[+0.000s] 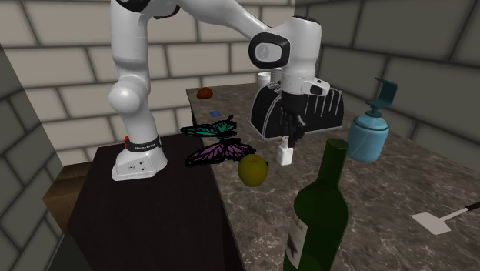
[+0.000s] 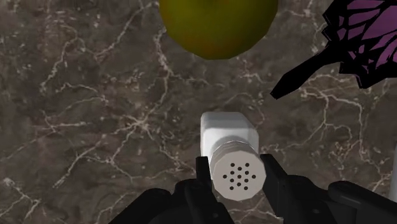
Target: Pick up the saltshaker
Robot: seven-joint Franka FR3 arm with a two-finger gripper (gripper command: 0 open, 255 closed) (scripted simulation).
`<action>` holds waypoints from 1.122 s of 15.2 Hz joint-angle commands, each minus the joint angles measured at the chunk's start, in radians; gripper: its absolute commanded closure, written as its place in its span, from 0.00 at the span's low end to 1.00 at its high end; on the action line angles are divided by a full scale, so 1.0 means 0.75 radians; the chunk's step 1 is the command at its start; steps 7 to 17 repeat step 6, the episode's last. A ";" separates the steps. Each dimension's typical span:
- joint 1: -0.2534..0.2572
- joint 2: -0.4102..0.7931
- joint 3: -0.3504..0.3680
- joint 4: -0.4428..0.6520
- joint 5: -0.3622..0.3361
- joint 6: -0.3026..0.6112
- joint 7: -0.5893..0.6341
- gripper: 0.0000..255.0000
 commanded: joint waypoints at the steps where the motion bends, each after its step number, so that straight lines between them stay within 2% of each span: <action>1: 0.002 -0.015 -0.003 0.020 -0.010 -0.033 0.007 1.00; 4: 0.005 -0.038 -0.006 0.049 -0.026 -0.081 0.017 1.00; 17: 0.006 -0.039 -0.006 0.050 -0.027 -0.084 0.018 1.00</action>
